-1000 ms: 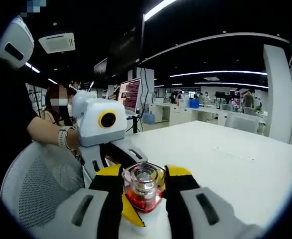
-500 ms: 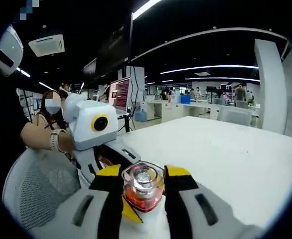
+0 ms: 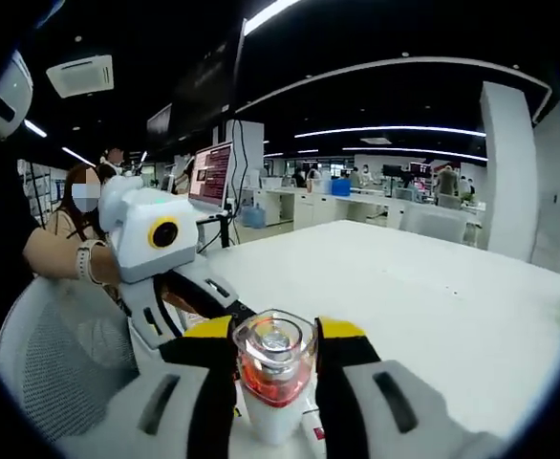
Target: Arrange the skincare products in the storage area until every visible bottle or jar stands upright without overlapping.
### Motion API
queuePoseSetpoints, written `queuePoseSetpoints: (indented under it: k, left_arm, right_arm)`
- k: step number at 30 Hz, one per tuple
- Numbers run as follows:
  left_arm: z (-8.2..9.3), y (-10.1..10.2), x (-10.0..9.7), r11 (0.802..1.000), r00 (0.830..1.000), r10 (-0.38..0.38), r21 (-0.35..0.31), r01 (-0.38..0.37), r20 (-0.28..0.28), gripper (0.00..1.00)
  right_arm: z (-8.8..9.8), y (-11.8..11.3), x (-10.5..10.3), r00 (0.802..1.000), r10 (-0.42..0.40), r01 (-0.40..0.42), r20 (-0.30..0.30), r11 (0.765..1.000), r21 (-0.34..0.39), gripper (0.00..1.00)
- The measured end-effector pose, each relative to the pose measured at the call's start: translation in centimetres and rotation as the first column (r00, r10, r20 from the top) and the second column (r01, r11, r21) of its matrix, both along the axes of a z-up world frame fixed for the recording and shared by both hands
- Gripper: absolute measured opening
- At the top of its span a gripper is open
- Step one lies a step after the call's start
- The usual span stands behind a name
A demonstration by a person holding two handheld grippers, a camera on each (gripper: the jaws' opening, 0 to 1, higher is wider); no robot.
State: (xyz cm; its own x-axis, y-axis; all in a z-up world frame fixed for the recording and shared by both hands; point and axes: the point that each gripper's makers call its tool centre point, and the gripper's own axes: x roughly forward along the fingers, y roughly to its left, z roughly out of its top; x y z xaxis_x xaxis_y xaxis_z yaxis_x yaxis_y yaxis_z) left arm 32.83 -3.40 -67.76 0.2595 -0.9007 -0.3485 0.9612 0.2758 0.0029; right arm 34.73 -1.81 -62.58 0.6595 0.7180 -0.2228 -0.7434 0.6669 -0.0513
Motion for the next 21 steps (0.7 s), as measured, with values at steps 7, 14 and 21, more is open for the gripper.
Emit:
queuePoseSetpoints:
  k: [7,14,21]
  left_arm:
    - [-0.1,0.3,0.4,1.0,1.0,0.021,0.006,-0.021,-0.008,0.34]
    - [-0.3,0.8,0.9,0.999,0.999,0.045,0.018,-0.045,-0.024,0.36]
    - [-0.2,1.0,1.3,0.998,0.997,0.068,0.014,-0.067,-0.032,0.4]
  right_arm:
    - [0.0,-0.5,0.9,1.0,-0.005,0.005,-0.003,1.0,-0.022,0.3]
    - [0.0,-0.9,1.6,1.0,-0.018,0.018,-0.003,0.999,-0.034,0.31]
    - [-0.1,-1.0,1.6,0.999,-0.033,0.033,-0.027,0.999,-0.011,0.32]
